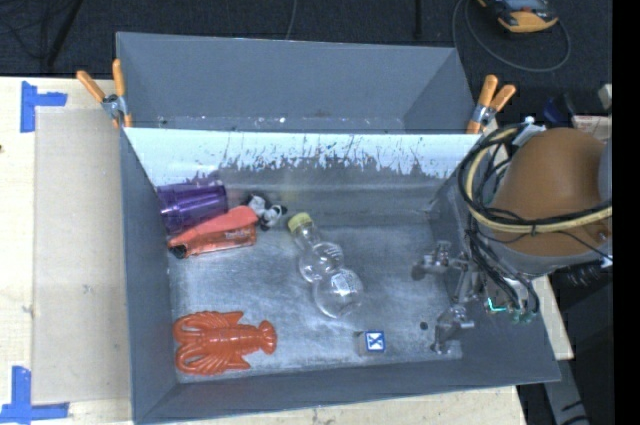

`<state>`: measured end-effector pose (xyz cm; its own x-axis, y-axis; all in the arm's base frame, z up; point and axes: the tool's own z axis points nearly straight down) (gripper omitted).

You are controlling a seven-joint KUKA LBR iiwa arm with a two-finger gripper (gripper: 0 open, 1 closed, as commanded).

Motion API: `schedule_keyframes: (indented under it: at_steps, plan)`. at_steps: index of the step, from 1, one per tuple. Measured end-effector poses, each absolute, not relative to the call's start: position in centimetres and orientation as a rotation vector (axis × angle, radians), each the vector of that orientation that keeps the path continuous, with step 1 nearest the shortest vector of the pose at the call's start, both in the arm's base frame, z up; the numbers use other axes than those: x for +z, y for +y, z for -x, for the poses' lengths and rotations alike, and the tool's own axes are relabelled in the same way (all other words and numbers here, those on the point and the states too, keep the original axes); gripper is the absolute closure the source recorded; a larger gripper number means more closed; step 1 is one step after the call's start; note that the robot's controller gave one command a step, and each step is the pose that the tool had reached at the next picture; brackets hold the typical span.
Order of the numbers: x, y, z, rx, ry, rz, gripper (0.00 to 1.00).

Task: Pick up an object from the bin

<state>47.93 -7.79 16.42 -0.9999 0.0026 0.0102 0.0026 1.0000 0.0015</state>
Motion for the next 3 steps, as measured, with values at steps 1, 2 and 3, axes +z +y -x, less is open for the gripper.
schedule_keyframes:
  at_steps: [1,2,3]
  plan:
    - [16.8,-7.8,-48.1,-0.001,-3.139,-0.001,0.0]
    - [16.2,-3.4,-48.0,0.0,-3.136,0.124,0.0]
    - [13.8,-1.4,-49.9,-0.002,-3.14,-0.078,0.0]
